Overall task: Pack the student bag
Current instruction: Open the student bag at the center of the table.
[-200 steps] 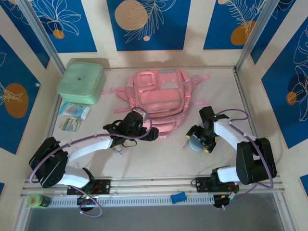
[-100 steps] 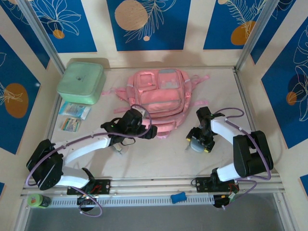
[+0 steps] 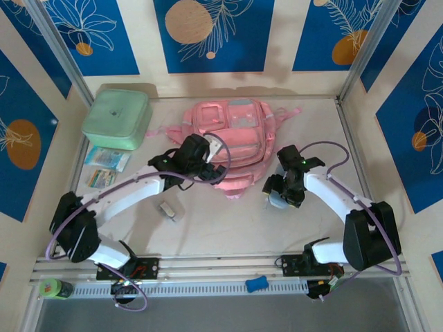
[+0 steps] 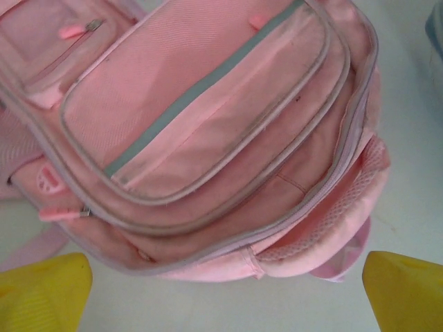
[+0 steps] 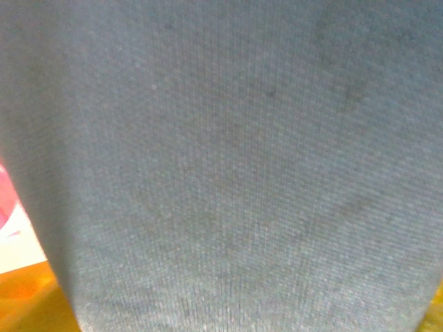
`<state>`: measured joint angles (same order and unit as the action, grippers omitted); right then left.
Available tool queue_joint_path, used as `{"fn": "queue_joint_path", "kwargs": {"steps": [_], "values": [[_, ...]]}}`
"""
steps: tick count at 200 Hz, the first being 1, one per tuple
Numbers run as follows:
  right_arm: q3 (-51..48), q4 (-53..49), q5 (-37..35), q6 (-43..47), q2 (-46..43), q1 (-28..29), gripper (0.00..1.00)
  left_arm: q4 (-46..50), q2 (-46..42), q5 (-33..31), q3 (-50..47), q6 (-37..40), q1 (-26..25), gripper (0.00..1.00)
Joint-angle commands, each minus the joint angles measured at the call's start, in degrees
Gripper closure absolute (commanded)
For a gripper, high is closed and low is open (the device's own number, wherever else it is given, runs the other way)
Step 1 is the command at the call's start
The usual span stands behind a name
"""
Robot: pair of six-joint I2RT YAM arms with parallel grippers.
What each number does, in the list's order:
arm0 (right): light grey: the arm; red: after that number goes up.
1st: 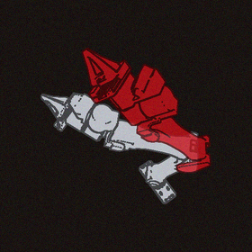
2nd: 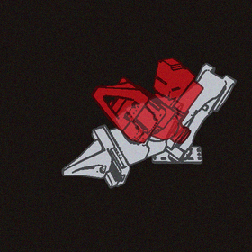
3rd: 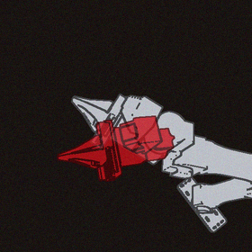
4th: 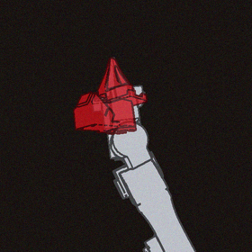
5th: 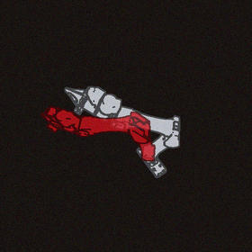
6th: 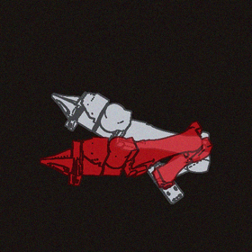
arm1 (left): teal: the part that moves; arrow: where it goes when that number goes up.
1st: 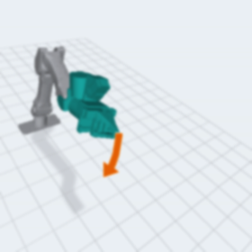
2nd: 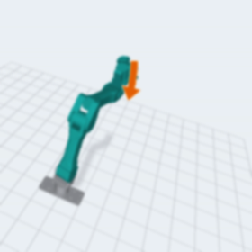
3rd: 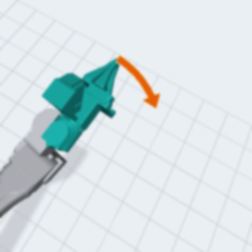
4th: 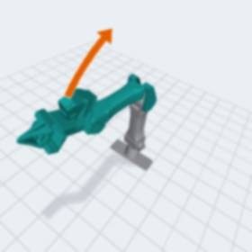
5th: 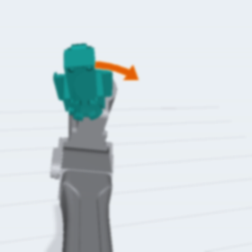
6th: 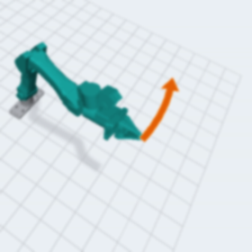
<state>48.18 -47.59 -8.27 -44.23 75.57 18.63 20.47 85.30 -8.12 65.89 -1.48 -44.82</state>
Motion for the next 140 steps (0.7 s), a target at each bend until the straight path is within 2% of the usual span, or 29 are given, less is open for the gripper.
{"fn": "queue_joint_path", "kwargs": {"steps": [1, 42, 53, 93, 118, 140], "values": [[1.11, -2.85, 1.75, 1.25, -1.37, 0.54, 0.17, 1.92, 5.77, 2.48, 5.17, 11.88, 0.26, 0.00], [0.42, -2.12, 2.59, 0.66, -2.60, 1.01, 0.17, 5.21, 18.52, -0.87, 16.72, 19.54, 0.48, 0.07], [0.47, -2.20, 3.02, 0.44, -2.62, 0.89, 0.16, 5.22, 20.98, -2.11, 19.28, 19.75, 0.59, 0.07], [0.79, -1.35, 3.94, 0.39, -1.97, 0.45, 0.16, 8.13, 29.95, -0.54, 27.67, 21.00, 1.37, 0.11], [1.67, -1.59, 3.95, 0.79, -1.27, 0.34, 0.16, 9.19, 34.29, -2.23, 31.66, 22.08, 1.86, 0.17], [1.82, -1.40, 3.99, 1.07, -0.72, -0.22, 0.16, 10.15, 36.08, -1.18, 34.19, 22.46, 2.60, 0.23]]}}
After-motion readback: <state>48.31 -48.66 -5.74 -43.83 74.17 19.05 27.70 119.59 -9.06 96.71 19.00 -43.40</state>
